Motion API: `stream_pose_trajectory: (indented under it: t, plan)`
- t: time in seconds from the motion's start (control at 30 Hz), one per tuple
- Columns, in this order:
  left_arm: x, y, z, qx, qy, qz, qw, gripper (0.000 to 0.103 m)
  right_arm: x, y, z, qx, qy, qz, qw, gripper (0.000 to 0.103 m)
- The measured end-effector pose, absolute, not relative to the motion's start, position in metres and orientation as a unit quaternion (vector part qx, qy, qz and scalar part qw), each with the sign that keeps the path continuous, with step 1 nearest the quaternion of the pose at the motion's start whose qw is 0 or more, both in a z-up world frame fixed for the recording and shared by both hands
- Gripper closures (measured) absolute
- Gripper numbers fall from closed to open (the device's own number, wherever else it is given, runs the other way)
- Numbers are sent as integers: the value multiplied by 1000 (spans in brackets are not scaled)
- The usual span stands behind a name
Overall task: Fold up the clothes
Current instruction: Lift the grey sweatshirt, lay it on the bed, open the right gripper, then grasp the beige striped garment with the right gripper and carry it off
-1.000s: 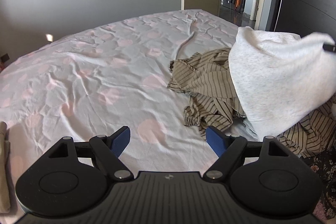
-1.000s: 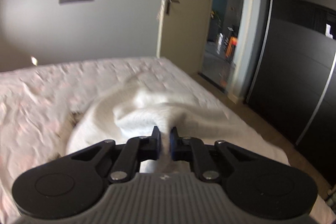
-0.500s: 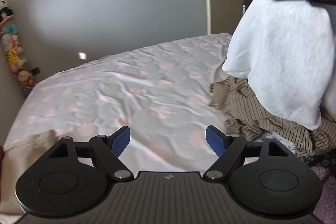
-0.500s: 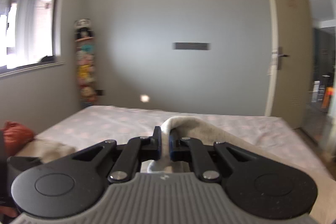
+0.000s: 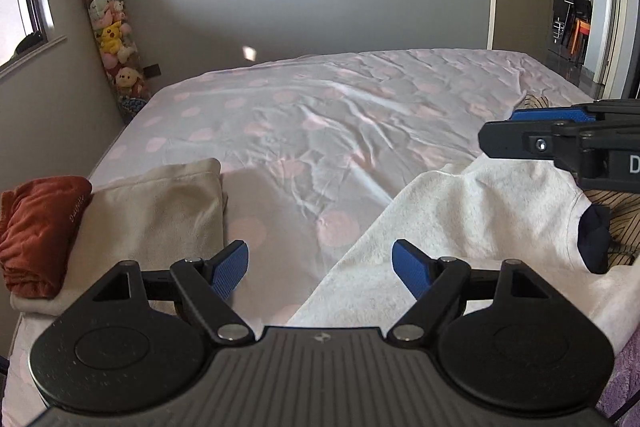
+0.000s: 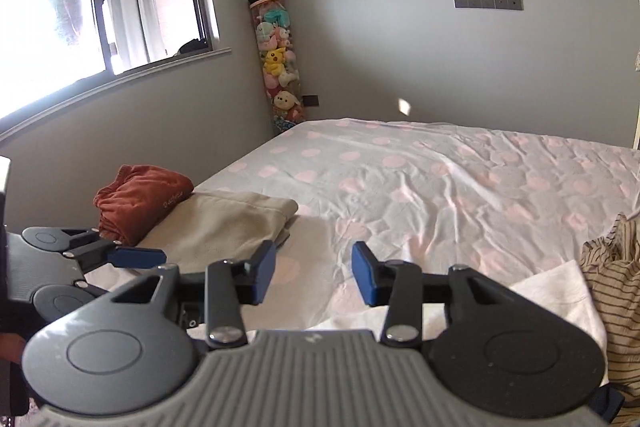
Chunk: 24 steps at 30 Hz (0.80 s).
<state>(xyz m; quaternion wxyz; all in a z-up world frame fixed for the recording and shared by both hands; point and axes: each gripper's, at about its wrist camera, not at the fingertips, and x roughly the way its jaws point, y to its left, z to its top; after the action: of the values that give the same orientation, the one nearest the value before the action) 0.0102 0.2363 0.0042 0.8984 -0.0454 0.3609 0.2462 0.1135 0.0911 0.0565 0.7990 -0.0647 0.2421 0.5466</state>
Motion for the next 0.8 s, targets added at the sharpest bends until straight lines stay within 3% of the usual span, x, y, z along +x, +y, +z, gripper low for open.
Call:
stream_pose_trajectory:
  t: [0.13, 0.3, 0.47, 0.57, 0.73, 0.8]
  plan:
    - [14, 229, -10, -60, 367, 222, 901, 24, 136, 51, 45, -85, 258, 504, 820, 50]
    - [32, 211, -35, -76, 377, 181, 905, 24, 188, -23, 12, -108, 300, 410, 855, 47]
    - [64, 204, -59, -87, 402, 164, 897, 24, 245, -72, -17, -112, 338, 332, 874, 31]
    - [83, 204, -69, -92, 413, 159, 892, 24, 283, -77, -26, -109, 344, 313, 879, 28]
    - [113, 212, -79, -97, 425, 159, 886, 24, 351, -50, -46, -134, 348, 305, 877, 8]
    - [123, 218, -82, -100, 431, 163, 882, 24, 375, -35, -60, -138, 359, 299, 873, 8]
